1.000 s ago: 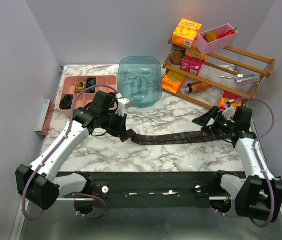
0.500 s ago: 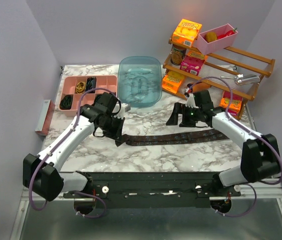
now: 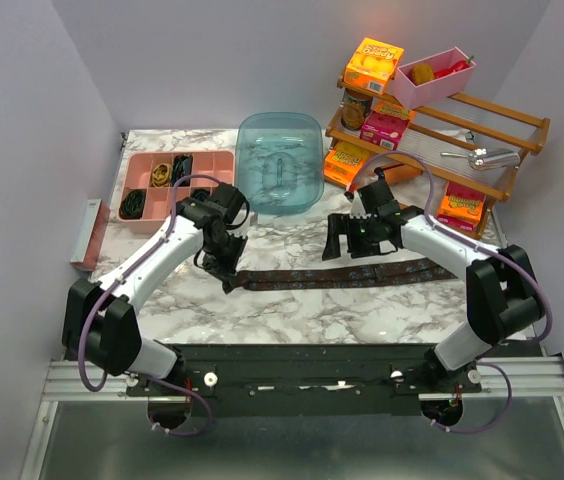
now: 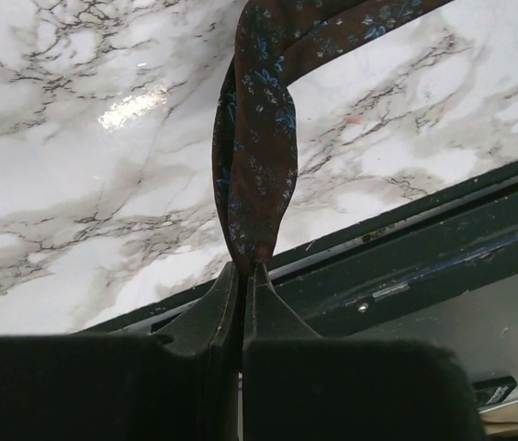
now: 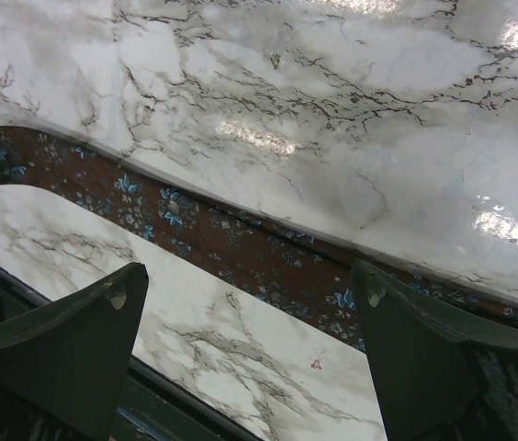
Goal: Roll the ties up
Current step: Place the tie at the center of the board.
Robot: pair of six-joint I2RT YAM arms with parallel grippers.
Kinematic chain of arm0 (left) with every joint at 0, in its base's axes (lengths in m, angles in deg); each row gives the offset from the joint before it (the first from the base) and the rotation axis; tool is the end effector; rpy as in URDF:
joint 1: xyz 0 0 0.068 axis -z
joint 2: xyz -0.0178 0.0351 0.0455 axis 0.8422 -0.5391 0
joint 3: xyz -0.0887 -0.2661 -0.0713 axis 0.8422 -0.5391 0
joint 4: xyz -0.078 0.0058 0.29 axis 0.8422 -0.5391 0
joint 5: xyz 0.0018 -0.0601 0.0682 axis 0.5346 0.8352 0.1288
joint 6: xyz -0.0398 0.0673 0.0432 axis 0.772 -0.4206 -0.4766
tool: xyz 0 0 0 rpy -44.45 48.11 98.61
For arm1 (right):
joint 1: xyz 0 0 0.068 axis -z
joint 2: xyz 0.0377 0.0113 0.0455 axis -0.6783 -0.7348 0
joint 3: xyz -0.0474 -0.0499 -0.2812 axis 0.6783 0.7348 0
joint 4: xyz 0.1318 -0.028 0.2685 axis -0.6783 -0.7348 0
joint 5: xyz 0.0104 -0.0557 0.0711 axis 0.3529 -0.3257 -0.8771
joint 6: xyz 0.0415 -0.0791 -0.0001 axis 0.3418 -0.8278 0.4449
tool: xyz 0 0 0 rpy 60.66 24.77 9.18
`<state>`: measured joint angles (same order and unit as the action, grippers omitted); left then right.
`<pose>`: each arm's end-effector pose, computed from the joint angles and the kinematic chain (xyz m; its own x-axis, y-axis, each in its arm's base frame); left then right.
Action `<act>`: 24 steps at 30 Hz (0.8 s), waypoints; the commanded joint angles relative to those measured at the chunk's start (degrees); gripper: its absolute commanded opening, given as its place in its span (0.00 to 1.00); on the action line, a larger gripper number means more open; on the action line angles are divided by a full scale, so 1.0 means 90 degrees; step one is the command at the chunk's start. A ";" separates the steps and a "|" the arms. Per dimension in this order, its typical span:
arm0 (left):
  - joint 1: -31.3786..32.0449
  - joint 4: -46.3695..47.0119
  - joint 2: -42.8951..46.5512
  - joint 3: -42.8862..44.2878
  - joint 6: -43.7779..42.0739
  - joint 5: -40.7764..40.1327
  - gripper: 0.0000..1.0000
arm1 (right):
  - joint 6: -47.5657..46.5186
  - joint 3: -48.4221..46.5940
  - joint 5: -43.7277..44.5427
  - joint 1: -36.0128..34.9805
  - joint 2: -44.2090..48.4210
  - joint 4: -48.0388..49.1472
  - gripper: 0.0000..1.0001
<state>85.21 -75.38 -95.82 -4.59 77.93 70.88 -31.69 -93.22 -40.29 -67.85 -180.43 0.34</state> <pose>0.2584 -0.1514 0.2260 -0.9472 0.2752 -0.1642 0.3053 0.9309 -0.2007 0.3298 0.1822 0.1650 -0.9060 -0.0875 -0.4141 -0.2757 0.8643 0.4207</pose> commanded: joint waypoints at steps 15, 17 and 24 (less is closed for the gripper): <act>0.0003 -0.0461 -0.1250 0.0665 0.0513 -0.2258 0.42 | -0.0171 -0.0248 0.0437 -0.0175 -0.0301 -0.0231 1.00; 0.0003 -0.0490 -0.1357 0.0762 0.0572 -0.2609 0.56 | -0.0181 -0.0238 0.0457 -0.0175 -0.0311 -0.0231 1.00; -0.0007 -0.0627 -0.1864 0.1221 0.0796 -0.3751 0.94 | -0.0210 -0.0219 0.0525 -0.0194 -0.0223 -0.0280 1.00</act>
<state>85.21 -79.27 -110.05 3.30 82.98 47.14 -32.57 -93.97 -37.54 -69.03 -182.42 -0.58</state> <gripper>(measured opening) 0.864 0.997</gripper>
